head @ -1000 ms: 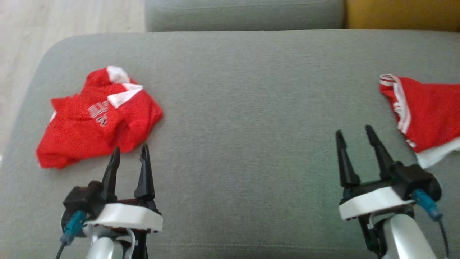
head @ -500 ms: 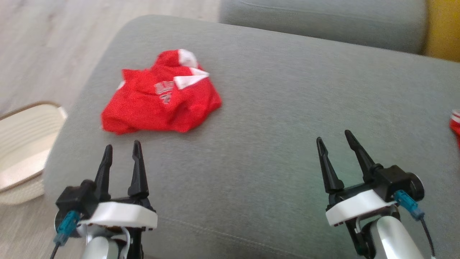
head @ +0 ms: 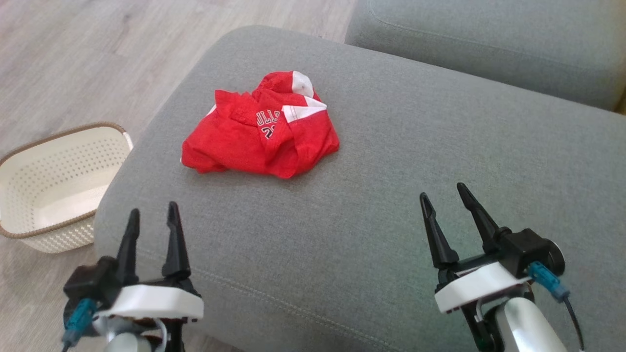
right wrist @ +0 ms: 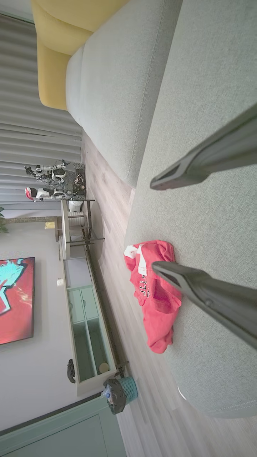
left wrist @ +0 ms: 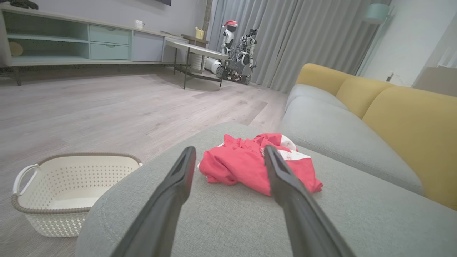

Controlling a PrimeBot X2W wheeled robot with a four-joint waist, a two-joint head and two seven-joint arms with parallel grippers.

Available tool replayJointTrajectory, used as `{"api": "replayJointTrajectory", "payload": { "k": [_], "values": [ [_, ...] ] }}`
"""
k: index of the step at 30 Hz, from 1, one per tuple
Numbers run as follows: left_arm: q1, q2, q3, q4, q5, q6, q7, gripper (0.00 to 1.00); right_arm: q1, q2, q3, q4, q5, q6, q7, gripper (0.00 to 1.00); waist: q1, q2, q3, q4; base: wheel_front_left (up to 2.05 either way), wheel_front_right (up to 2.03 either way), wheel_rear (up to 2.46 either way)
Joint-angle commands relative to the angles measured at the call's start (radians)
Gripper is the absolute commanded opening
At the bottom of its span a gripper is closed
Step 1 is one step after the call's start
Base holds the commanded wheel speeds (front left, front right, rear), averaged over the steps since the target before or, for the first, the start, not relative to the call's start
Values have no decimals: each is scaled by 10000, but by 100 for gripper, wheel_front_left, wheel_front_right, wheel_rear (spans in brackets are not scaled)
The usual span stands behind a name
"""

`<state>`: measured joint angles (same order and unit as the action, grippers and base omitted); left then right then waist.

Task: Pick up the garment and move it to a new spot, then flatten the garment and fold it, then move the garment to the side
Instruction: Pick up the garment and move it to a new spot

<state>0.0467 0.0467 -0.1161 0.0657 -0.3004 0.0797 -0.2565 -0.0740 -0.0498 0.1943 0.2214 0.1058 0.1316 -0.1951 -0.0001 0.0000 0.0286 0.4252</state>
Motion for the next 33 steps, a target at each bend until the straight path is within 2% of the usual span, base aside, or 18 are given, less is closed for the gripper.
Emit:
{"api": "replayJointTrajectory", "payload": {
  "k": [1, 9, 14, 17, 20, 26, 33],
  "values": [
    [-320, 35, 366, -408, 81, 56, -53, 100, -318, -5, 248, -282, 43, -9, -114, 100, 1, 0, 64, -70, 0, 0, 0],
    [-780, 35, 973, -443, -74, -33, -53, 100, -519, -5, 168, -498, -117, -9, 11, 100, 1, 0, 674, -527, 0, 0, 0],
    [-1634, 35, 1269, 230, 16, -537, -53, 100, -844, -5, -257, -936, -515, -9, 275, 100, 1, 0, 1464, -891, 0, 0, 0],
    [-2413, 156, 1305, 1114, 47, -873, -53, 100, -1055, -5, -636, -1355, -790, -9, 469, 100, 1, 0, 1995, -1124, 0, 0, 0],
    [-3731, 617, 1213, 2417, 108, -1124, 399, 100, -1389, -5, -1138, -2049, -1085, -9, 737, 100, 1, 0, 2680, -1477, 0, 0, 0],
    [-5598, 1301, 1308, 4372, 22, -1197, 1573, 100, -1791, -5, -1469, -3008, -1371, -9, 1077, 100, 1, 0, 3453, -2023, 0, 0, 0],
    [-6950, 1993, 1322, 6420, 164, -1082, 2223, 100, -1983, -5, -1297, -3395, -1350, -9, 1202, 100, 1, 0, 3849, -2581, 0, 0, 0]
  ]
}}
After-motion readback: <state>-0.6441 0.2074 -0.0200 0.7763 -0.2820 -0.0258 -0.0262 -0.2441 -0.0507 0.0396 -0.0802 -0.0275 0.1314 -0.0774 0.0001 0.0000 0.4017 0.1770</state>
